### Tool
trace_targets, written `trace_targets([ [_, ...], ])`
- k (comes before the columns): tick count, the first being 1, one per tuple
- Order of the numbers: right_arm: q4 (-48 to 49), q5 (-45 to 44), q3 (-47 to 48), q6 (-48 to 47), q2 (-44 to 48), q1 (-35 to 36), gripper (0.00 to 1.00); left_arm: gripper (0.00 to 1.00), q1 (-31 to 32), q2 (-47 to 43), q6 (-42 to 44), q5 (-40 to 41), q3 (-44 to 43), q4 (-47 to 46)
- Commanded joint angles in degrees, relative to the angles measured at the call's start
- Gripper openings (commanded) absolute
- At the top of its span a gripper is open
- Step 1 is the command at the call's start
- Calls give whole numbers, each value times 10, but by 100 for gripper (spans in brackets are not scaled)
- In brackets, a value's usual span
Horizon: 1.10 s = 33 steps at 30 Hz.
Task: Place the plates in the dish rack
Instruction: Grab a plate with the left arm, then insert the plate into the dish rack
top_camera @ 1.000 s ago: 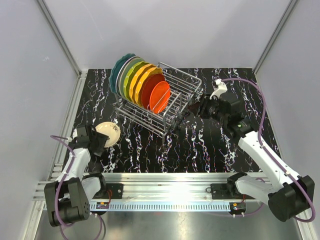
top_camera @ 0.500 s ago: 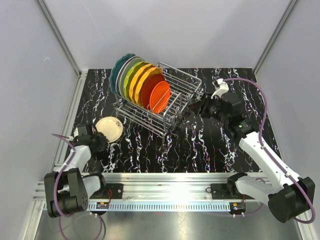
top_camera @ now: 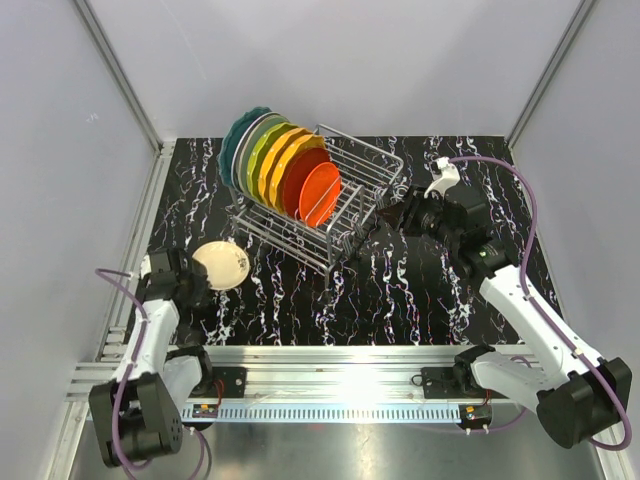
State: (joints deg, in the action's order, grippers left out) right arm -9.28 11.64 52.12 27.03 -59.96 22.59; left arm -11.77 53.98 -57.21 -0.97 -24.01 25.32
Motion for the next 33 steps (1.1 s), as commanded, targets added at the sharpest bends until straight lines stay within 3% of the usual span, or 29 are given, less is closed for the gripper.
trace_targets([
  [1, 11, 1, 16, 0, 14, -4, 41, 6, -1, -46, 34, 52, -48, 67],
  [3, 10, 3, 18, 1, 16, -4, 41, 0, -1, -62, 63, 53, -61, 77],
  [20, 28, 63, 12, 41, 38, -4, 39, 0, 18, -148, 234, -26, -219, 205],
  [22, 33, 77, 13, 43, 43, -4, 39, 0, 51, -158, 258, -45, -235, 202],
  [26, 26, 92, 21, 40, 43, -4, 38, 0, 152, -181, 280, 4, -298, 254],
  [30, 41, 131, 22, 44, 42, -4, 35, 0, 203, -209, 292, 5, -327, 262],
  [33, 86, 150, 11, 62, 47, -4, 34, 0, 221, -202, 321, -44, -360, 257],
])
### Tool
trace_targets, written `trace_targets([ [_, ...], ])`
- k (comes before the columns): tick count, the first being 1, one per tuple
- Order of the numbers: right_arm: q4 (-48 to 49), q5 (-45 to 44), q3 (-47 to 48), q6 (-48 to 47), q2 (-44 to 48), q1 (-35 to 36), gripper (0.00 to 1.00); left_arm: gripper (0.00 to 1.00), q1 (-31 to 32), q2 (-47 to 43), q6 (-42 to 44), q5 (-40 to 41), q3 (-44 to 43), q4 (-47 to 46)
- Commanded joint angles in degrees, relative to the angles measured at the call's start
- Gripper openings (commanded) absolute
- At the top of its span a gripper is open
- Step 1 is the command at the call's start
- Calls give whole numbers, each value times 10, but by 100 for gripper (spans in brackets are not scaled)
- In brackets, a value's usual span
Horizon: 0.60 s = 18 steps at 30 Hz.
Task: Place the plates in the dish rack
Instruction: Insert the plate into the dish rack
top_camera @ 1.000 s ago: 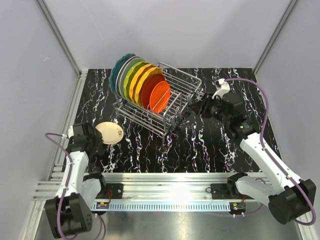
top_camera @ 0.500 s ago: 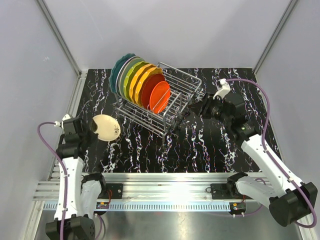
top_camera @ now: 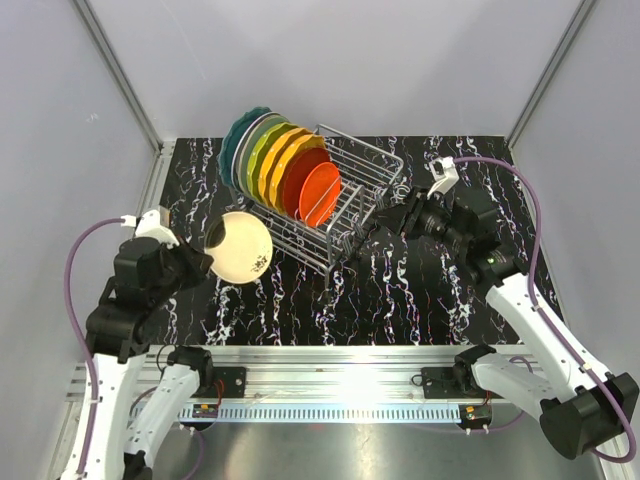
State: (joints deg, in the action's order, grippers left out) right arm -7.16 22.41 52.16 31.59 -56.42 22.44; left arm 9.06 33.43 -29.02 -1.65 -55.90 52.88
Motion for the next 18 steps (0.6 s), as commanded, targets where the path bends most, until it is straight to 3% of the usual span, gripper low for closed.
trace_targets([
  [1, 66, 47, 8, 20, 11, -2, 35, 0, 17, 8, 55, -61, -63, -12],
  [10, 183, 119, 1, 61, -8, -1, 34, 0, 31, 47, 103, -129, -166, -13],
  [13, 224, 131, 4, 81, -16, 5, 34, 0, 51, 98, 107, -104, -212, -14],
  [16, 202, 132, 30, 64, -26, 10, 34, 0, 99, 138, 101, -81, -268, -42],
  [18, 207, 141, 41, 58, -28, 14, 34, 0, 163, 183, 87, -52, -315, -59],
])
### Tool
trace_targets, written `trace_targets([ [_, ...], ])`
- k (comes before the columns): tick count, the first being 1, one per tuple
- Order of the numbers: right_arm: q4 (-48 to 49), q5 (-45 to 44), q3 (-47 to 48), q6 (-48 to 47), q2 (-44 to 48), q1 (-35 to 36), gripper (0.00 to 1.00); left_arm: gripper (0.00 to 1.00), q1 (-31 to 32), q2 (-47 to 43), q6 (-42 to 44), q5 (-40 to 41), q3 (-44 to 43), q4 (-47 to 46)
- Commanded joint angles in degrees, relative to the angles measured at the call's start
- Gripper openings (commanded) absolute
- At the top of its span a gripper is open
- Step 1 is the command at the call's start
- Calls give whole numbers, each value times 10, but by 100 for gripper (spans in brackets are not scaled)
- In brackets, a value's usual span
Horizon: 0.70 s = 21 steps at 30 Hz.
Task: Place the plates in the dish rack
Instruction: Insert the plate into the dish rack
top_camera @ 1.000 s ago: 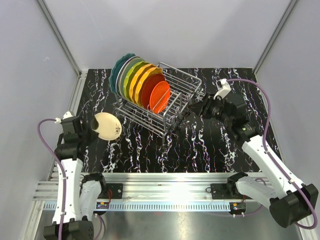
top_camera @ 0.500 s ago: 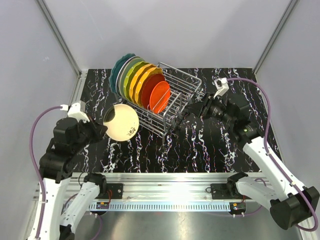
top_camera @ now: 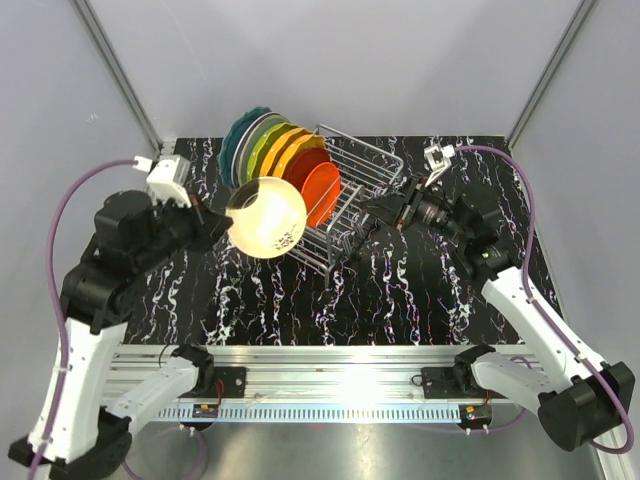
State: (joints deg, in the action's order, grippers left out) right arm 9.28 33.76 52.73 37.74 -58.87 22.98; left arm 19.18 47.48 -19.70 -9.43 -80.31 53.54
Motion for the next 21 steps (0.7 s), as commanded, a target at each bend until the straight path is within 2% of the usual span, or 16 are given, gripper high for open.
trace_targets([
  [1, 45, 32, 38, -3, -4, 8, 34, 0, 82, 58, -7, 38, -87, -67],
  [3, 53, 39, 47, -4, 0, 10, 34, 0, 129, 92, -9, 76, -141, -66],
  [4, 53, 35, 49, -6, 1, 10, 34, 0, 179, 128, 3, 112, -159, -65],
  [7, 47, 16, 56, -15, 8, 11, 33, 0, 263, 197, 34, 208, -222, -63],
  [13, 0, -38, 69, -42, -5, 10, 33, 0, 334, 299, 70, 314, -318, -52],
  [18, -119, -162, 94, -65, -33, 10, 38, 0, 365, 337, 87, 423, -356, -51],
  [19, -135, -197, 97, -65, -41, 11, 39, 0, 365, 342, 88, 431, -362, -48],
  [21, -150, -214, 92, -69, -45, 8, 40, 0, 365, 345, 92, 443, -368, -51],
])
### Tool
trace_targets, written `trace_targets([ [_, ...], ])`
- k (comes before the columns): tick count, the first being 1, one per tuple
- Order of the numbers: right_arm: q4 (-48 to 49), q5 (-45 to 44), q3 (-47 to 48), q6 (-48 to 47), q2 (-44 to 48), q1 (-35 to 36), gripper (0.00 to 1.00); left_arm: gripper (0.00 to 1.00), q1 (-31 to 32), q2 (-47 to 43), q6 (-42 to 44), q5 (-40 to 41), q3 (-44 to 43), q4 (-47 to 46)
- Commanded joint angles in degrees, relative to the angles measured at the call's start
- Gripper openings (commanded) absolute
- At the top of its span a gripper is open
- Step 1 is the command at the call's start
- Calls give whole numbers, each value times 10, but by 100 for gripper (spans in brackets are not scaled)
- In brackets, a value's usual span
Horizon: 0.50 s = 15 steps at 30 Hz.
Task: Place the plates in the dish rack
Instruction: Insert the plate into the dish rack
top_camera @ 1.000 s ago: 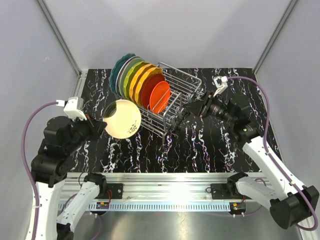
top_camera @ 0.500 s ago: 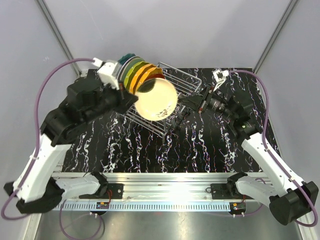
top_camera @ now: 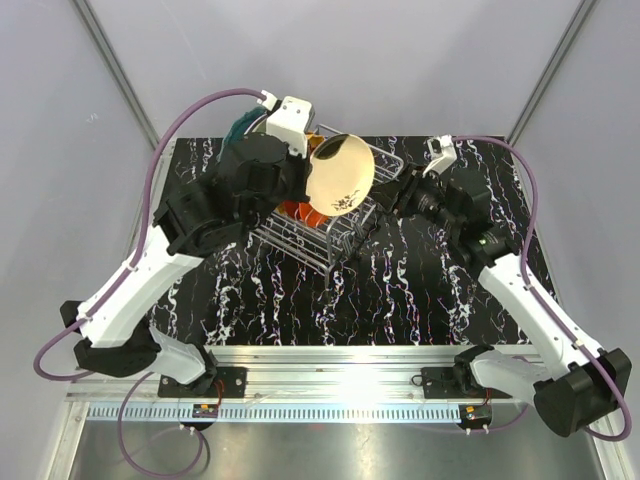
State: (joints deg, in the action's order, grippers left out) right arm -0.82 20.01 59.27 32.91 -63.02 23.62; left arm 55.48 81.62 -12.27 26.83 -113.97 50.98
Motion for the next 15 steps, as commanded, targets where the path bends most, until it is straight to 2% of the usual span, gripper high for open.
trace_targets([
  [1, -56, -87, 26, -19, -6, 2, 43, 0, 2, 2, 21, 78, -27, -32],
  [6, -111, -149, 42, 0, -30, -7, 48, 0, 2, -9, 56, 74, 18, -91],
  [15, -103, -124, 45, -20, -9, -14, 41, 0, 16, 33, 102, 188, 66, -98],
])
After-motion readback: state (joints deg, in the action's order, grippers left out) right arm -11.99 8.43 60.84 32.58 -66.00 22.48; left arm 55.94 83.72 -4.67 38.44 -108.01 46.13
